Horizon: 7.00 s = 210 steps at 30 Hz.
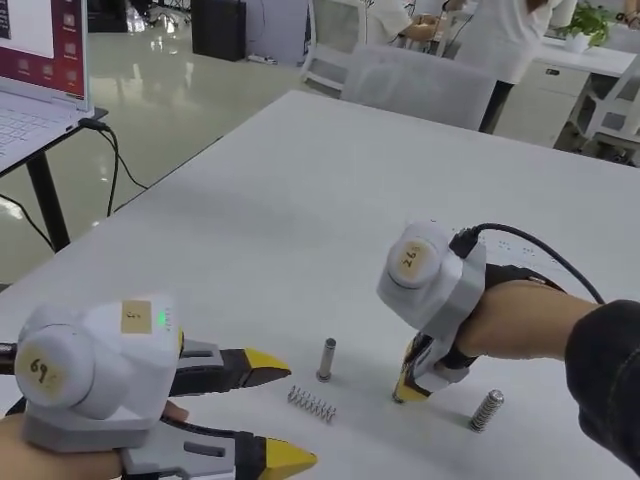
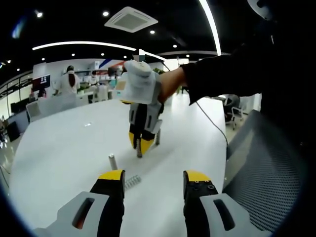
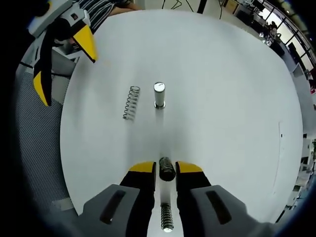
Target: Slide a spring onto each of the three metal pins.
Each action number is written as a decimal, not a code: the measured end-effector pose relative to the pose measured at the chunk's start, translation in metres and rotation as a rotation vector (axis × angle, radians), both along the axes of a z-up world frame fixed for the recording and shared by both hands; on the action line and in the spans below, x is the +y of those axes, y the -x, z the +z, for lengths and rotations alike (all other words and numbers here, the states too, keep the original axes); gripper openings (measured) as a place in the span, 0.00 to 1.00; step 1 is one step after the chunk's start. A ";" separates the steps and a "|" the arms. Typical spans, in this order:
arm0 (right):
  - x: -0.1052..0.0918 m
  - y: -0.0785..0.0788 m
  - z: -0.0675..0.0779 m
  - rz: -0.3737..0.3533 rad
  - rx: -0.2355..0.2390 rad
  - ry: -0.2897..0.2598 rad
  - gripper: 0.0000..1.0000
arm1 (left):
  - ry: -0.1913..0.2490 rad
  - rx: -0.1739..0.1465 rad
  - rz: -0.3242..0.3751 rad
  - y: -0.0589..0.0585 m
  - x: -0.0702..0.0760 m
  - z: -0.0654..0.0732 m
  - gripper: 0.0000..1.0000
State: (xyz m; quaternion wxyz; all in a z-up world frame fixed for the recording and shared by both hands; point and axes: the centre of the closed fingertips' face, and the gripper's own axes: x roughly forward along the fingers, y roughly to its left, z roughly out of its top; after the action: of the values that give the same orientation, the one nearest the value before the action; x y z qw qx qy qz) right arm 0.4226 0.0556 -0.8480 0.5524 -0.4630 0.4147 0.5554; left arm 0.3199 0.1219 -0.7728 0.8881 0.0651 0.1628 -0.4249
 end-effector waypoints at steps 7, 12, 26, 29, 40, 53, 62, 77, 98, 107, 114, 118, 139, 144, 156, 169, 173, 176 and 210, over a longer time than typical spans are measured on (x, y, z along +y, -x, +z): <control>0.005 0.001 0.015 0.002 -0.027 -0.033 0.17 | -0.002 0.001 -0.001 0.000 0.000 -0.001 0.41; 0.019 0.009 0.029 0.022 -0.039 -0.078 0.18 | -0.005 0.003 -0.003 0.001 0.000 -0.001 0.41; 0.053 0.053 0.017 0.022 0.081 -0.151 0.14 | -0.010 0.006 0.006 0.001 0.001 -0.003 0.41; 0.056 0.056 0.011 0.013 0.081 -0.155 0.13 | -0.011 0.007 0.004 0.002 0.001 -0.003 0.41; 0.065 0.054 -0.011 -0.050 0.077 -0.160 0.12 | -0.016 0.009 0.000 0.003 0.001 -0.005 0.40; 0.066 0.053 -0.019 -0.044 0.041 -0.140 0.08 | -0.018 0.007 0.007 0.001 0.003 -0.004 0.39; 0.057 0.065 0.005 -0.021 0.075 -0.132 0.08 | -0.033 0.008 0.002 0.001 0.003 -0.007 0.38; 0.022 0.110 0.058 0.145 0.172 -0.052 0.08 | -0.110 -0.038 -0.132 0.007 -0.018 0.001 0.27; 0.024 0.124 0.079 0.180 0.155 -0.057 0.08 | -0.186 -0.098 -0.226 0.014 -0.031 0.003 0.03; 0.037 0.126 0.097 0.195 0.115 -0.122 0.08 | -0.181 -0.094 -0.217 0.013 -0.031 0.003 0.03; 0.052 0.129 0.108 0.218 0.093 -0.177 0.07 | -0.161 -0.088 -0.206 0.013 -0.031 0.004 0.03; 0.057 0.128 0.112 0.221 0.089 -0.202 0.07 | -0.137 -0.083 -0.195 0.011 -0.030 0.007 0.02; 0.057 0.131 0.093 0.261 0.114 -0.173 0.11 | -0.078 -0.047 -0.181 0.011 -0.031 0.008 0.02; 0.056 0.129 0.090 0.256 0.115 -0.166 0.09 | -0.064 -0.043 -0.178 0.011 -0.031 0.011 0.02; 0.060 0.122 0.090 0.238 0.114 -0.170 0.08 | -0.059 -0.055 -0.159 0.006 -0.026 0.010 0.03; 0.059 0.096 0.096 0.182 0.080 -0.178 0.08 | -0.057 -0.039 -0.087 -0.001 -0.009 0.003 0.19; 0.058 0.086 0.095 0.161 0.066 -0.177 0.08 | -0.049 -0.039 -0.062 -0.003 -0.005 0.002 0.27; 0.058 0.077 0.095 0.148 0.046 -0.176 0.08 | -0.037 -0.035 -0.041 -0.004 0.000 0.002 0.31; 0.081 0.013 0.056 0.091 -0.035 -0.121 0.08 | -0.001 -0.019 0.021 -0.003 0.004 -0.001 0.48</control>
State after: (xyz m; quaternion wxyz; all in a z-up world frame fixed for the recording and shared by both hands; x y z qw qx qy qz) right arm 0.4098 0.1362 -0.7920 0.5607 -0.4570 0.3491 0.5957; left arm 0.3233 0.1254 -0.7741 0.8939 0.0678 0.1554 -0.4149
